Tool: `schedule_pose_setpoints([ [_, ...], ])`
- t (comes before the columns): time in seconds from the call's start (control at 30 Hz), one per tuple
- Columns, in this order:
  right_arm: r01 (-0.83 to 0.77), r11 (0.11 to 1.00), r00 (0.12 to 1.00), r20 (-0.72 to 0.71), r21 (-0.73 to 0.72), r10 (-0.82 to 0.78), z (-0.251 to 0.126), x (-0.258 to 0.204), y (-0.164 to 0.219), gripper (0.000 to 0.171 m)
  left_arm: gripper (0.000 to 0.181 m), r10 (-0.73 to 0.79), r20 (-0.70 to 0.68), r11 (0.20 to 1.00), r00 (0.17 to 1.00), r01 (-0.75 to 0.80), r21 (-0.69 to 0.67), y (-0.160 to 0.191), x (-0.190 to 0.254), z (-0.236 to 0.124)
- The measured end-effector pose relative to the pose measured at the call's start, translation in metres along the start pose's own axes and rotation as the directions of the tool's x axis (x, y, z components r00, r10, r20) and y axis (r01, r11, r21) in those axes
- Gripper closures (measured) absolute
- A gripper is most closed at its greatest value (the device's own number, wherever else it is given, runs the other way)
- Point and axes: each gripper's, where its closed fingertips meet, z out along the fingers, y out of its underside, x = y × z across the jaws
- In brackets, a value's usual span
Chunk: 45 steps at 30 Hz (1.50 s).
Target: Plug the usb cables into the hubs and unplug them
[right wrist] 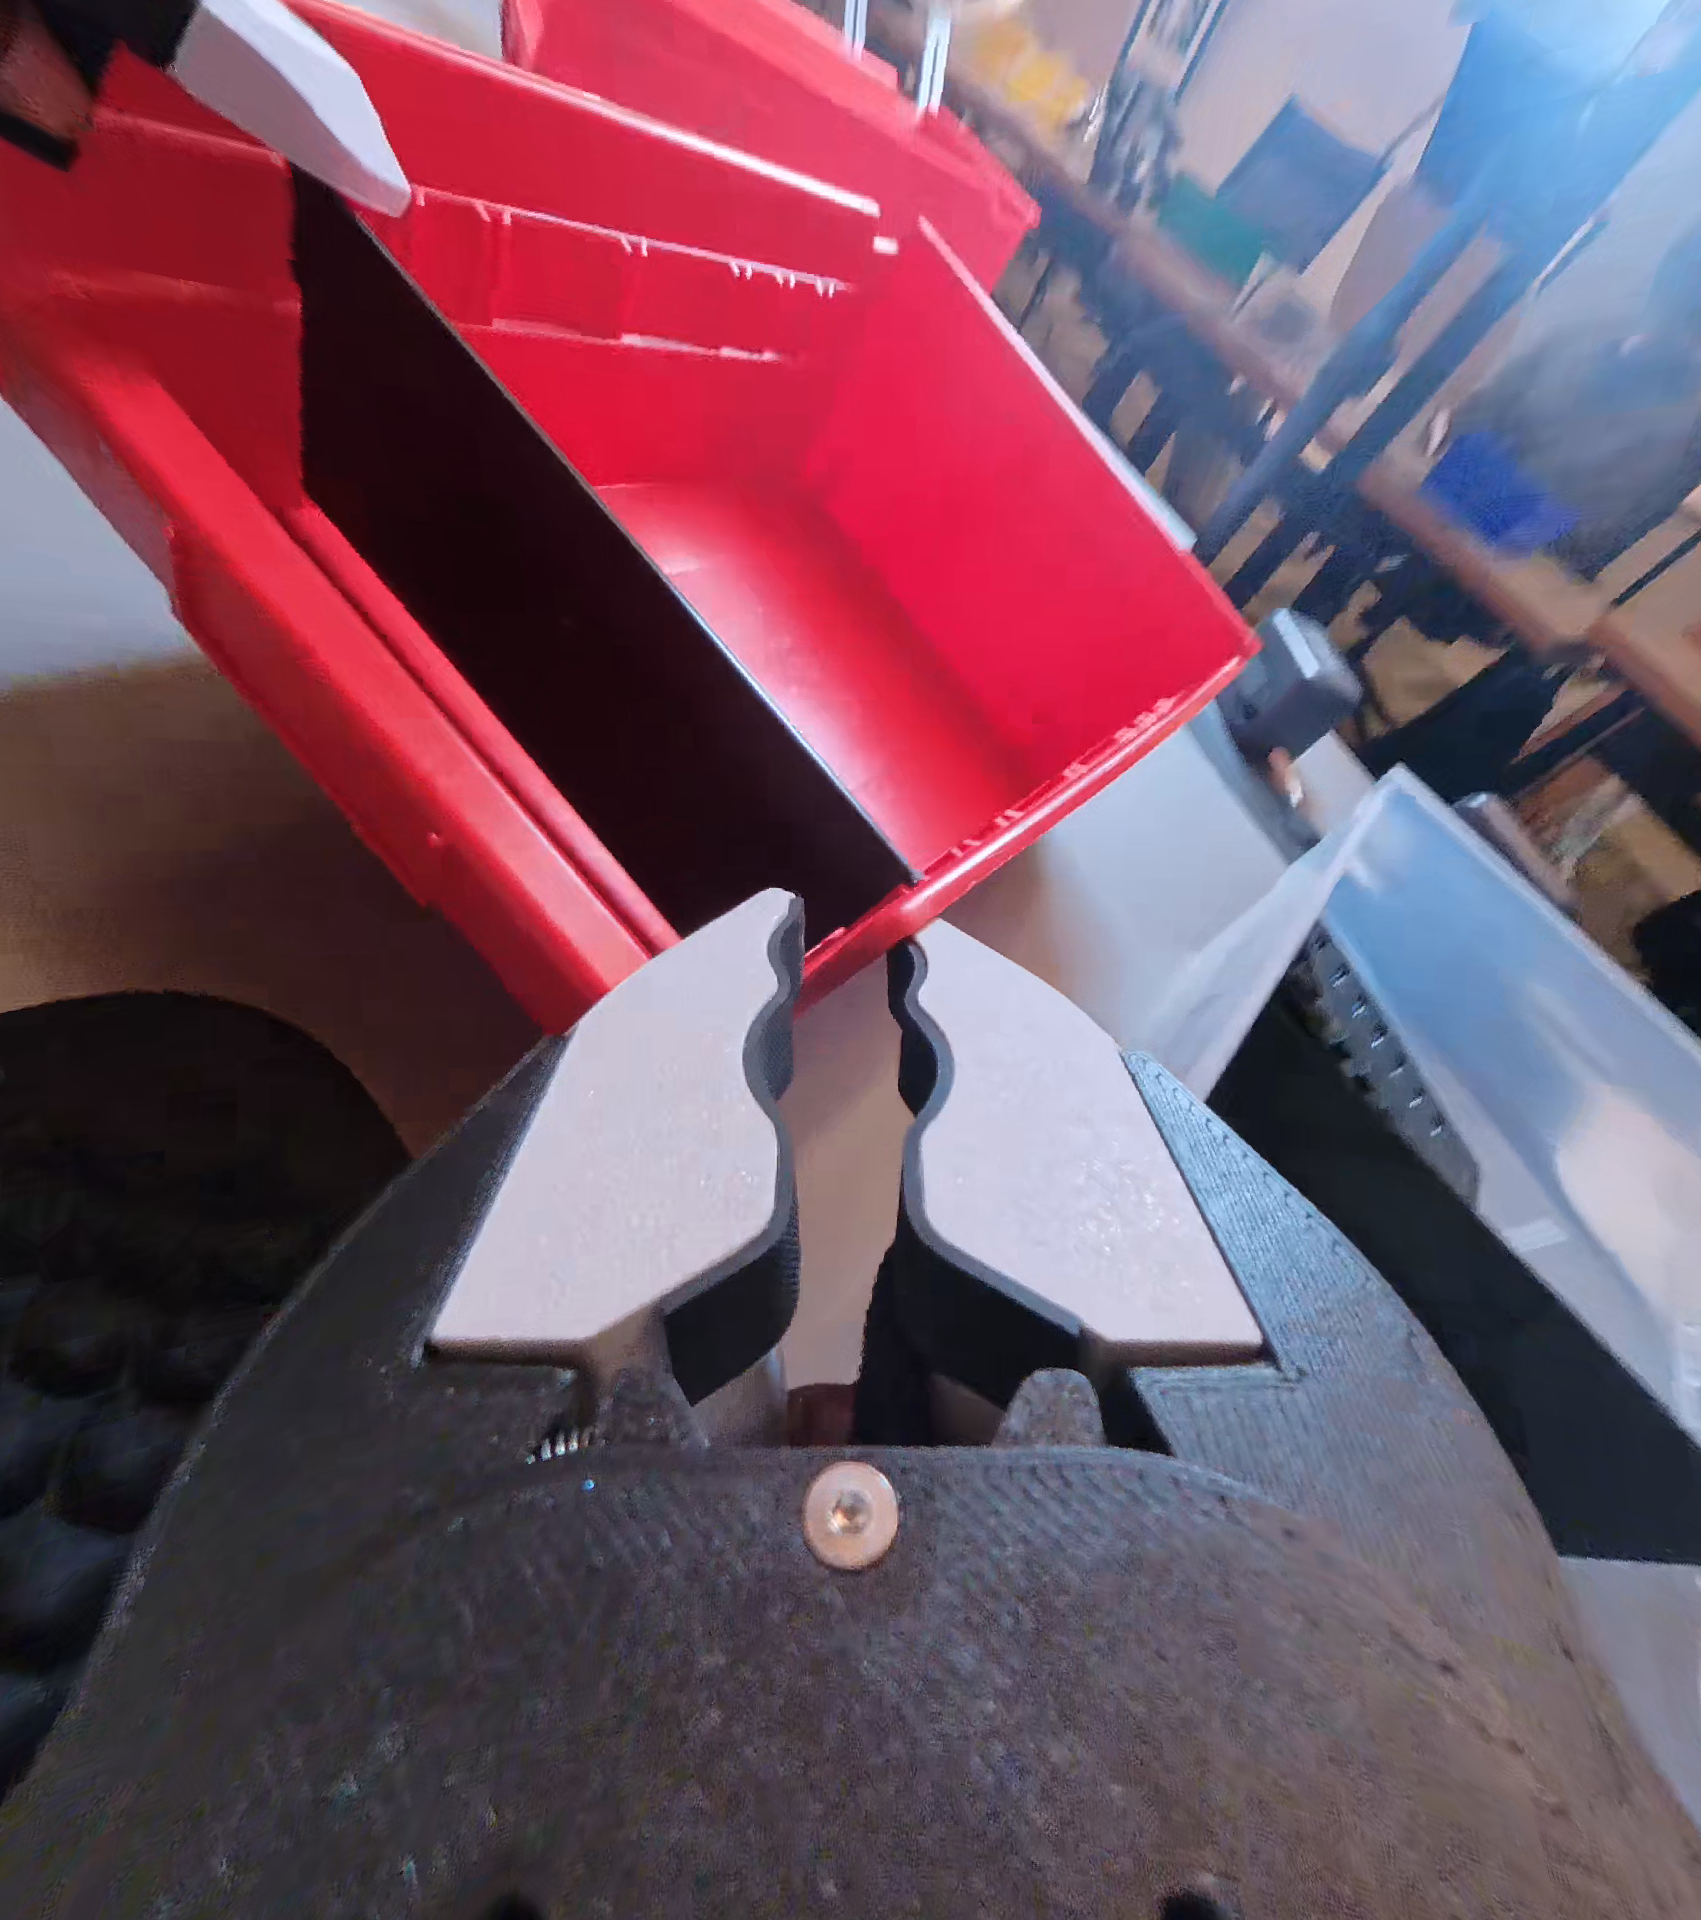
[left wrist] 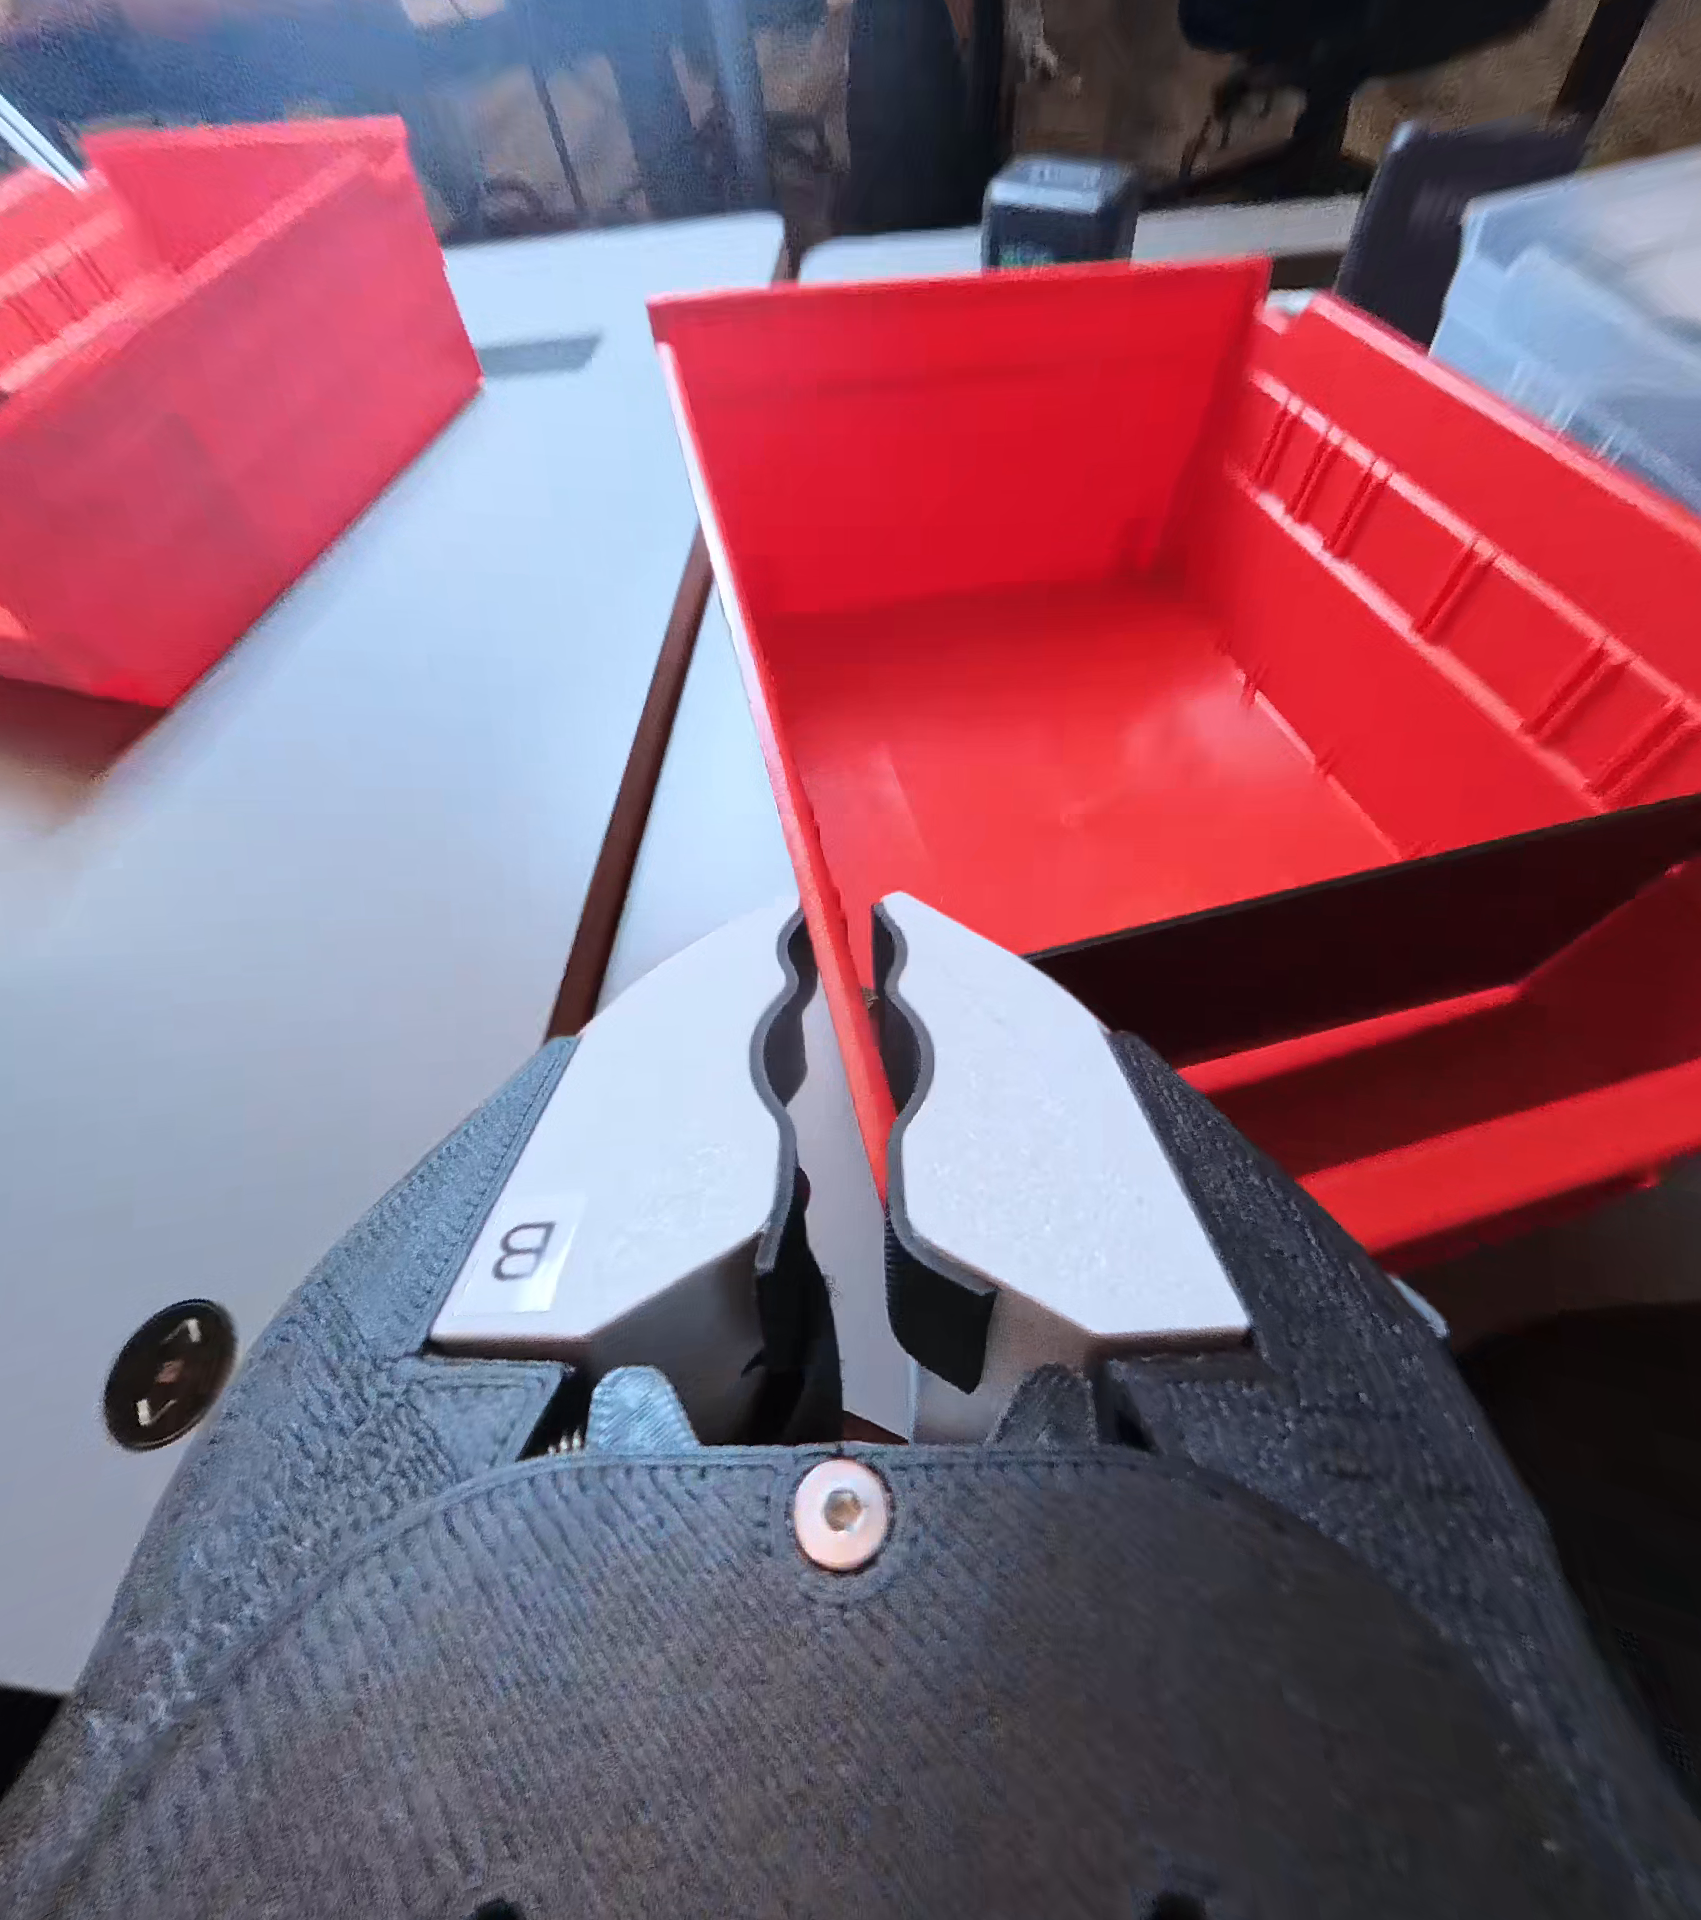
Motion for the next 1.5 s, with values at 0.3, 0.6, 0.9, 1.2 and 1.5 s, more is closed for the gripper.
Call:
schedule_pose_setpoints([
  [0.3, 0.242, 0.916, 0.938, -0.32, 0.32, -0.136, -0.081, 0.076, -0.075, 0.158, 0.172, -0.02, 0.072, 0.904, 0.997, -0.012, 0.427, -0.105, 0.044, -0.069],
  [0.6, 0.32, 0.926, 0.785, -0.603, 0.198, -0.142, -0.225, 0.175, -0.012, 0.158, 0.171, 0.095, -0.224, 0.815, 0.97, 0.054, 0.576, -0.165, 0.228, -0.055],
  [0.9, 0.073, 0.996, 0.624, -0.782, 0.05, -0.007, -0.352, 0.247, 0.117, 0.161, 0.169, 0.227, -0.483, 0.887, 0.845, 0.025, 0.461, -0.158, 0.441, -0.015],
  [1.2, -0.176, 0.977, 0.669, -0.742, -0.118, 0.031, -0.379, 0.277, 0.223, 0.162, 0.159, 0.231, -0.591, 0.963, 0.773, -0.097, 0.251, -0.088, 0.541, 0.025],
  [1.5, -0.279, 0.936, 0.763, -0.642, -0.213, 0.081, -0.375, 0.27, 0.281, 0.16, 0.151, 0.221, -0.636, 0.972, 0.739, -0.118, 0.201, -0.052, 0.567, 0.039],
])
